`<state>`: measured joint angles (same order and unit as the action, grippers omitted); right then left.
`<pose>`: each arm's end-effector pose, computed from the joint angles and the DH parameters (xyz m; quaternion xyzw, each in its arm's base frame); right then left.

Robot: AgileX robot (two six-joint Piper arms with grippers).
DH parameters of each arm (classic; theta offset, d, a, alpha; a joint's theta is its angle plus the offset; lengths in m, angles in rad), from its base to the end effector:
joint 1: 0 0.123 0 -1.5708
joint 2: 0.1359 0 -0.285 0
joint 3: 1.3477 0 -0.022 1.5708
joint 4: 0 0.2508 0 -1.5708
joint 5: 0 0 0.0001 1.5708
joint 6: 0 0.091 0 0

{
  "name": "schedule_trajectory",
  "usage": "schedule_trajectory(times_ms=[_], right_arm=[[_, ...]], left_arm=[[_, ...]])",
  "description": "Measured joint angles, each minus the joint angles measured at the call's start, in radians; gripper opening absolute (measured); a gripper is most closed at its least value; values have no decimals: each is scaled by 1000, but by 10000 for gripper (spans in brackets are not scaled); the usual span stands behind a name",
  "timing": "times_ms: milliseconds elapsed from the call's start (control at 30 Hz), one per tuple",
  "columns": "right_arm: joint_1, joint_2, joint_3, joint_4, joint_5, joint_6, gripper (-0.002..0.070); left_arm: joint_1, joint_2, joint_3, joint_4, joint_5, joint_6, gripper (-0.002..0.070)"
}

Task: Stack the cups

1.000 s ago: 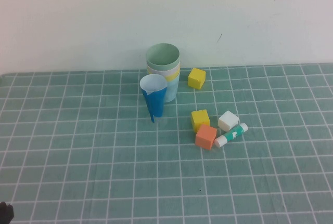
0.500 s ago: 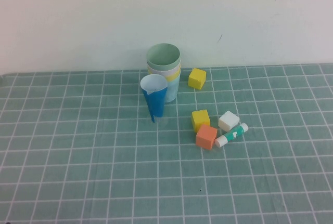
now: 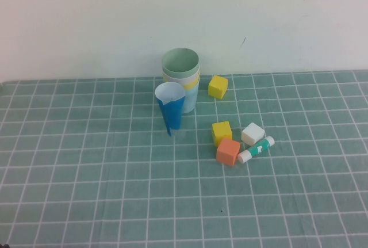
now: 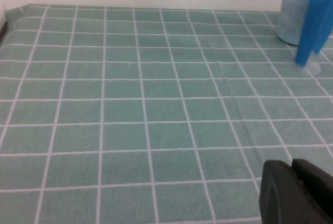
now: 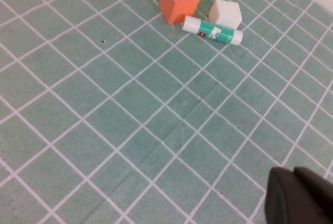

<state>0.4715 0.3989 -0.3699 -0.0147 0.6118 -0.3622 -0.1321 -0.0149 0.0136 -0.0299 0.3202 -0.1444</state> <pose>0.0727 0.0362 0.2569 -0.3566 0.7973 0.0200 0.4866 0.0529 -0.0079 0.1805 -0.0130 0.7840 -0.0979 0.6129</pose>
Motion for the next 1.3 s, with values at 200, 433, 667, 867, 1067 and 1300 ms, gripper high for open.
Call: schedule_trajectory(times_ms=[200, 433, 667, 867, 1067, 1300], right_arm=[[0, 0, 0, 0, 0, 0, -1], [0, 0, 0, 0, 0, 0, -1], [0, 0, 0, 0, 0, 0, -1], [0, 0, 0, 0, 0, 0, -1], [0, -2, 2, 0, 0, 0, -1], [-13, -43, 68, -4, -9, -6, -1]], left_arm=[[25, 0, 0, 2, 0, 6, -1], [25, 0, 0, 2, 0, 53, -1], [25, 0, 0, 2, 0, 57, -1], [25, 0, 0, 2, 2, 59, -1], [25, 0, 0, 2, 2, 59, -1], [25, 0, 0, 2, 2, 59, -1]])
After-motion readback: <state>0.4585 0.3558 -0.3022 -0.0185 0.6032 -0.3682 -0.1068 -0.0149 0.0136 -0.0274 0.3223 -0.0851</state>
